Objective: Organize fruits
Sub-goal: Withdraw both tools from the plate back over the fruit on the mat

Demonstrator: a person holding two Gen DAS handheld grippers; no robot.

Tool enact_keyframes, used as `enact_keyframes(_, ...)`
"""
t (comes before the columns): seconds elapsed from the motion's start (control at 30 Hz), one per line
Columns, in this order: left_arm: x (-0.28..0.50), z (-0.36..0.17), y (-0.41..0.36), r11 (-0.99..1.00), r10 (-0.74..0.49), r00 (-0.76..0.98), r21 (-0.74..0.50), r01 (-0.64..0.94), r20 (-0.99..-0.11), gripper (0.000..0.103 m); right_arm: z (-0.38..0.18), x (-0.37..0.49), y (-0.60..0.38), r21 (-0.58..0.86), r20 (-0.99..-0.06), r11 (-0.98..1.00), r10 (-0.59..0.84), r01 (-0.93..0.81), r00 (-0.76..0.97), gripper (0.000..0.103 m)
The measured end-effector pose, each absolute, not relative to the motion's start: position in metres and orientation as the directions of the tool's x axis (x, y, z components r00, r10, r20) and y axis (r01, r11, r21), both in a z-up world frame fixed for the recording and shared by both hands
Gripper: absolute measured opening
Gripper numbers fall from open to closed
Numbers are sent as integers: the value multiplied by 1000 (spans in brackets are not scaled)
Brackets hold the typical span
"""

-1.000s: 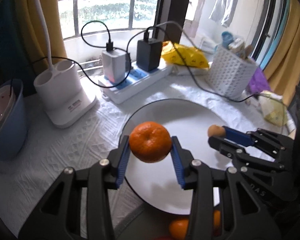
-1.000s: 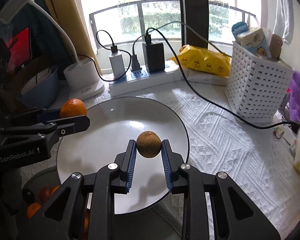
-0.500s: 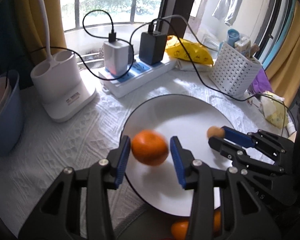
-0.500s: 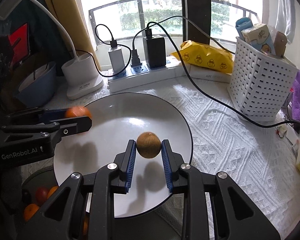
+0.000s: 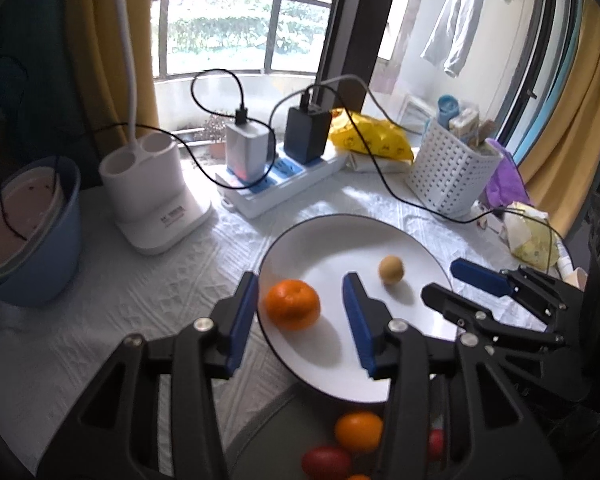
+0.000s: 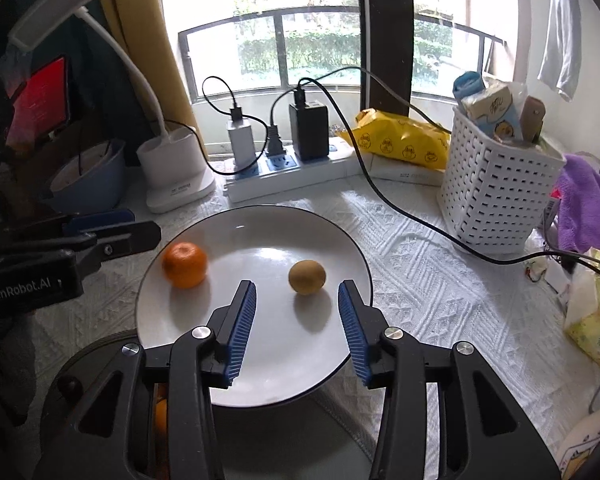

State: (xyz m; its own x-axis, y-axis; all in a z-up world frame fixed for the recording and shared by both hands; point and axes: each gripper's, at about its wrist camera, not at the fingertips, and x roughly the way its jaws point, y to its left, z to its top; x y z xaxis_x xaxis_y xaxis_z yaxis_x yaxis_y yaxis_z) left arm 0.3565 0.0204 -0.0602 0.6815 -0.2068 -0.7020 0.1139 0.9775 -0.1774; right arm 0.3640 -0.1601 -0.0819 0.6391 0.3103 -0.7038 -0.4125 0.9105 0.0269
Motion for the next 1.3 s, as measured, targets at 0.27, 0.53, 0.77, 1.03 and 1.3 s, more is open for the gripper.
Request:
enact_keyframes(0.27,327,-43,26,972,-225,719,-199,122,-657,71,-68,340,-160,25,-686,908,320,-419,653,45)
enact_keyframes(0.53,295,-32,29,973,-226,743,-187,137,-631,71,-58,316,-161,13,-673,904,325,-428,664,45)
enact_keyframes(0.77,270,-31,32,975,-217,753,-179,134,-621,71,-53,300,-165,13,-663,903,329,-429,672,45)
enact_keyframes(1.03,245,-41,37,977,-202,749,-183,109,-631,71,-55,278,-166,14,-664,898,337,-439,667,45)
enact_keyframes(1.3,219,-52,48,979,-181,746,-189,75,-641,71,-59,258,-168,15,-670,895,339,-445,660,45)
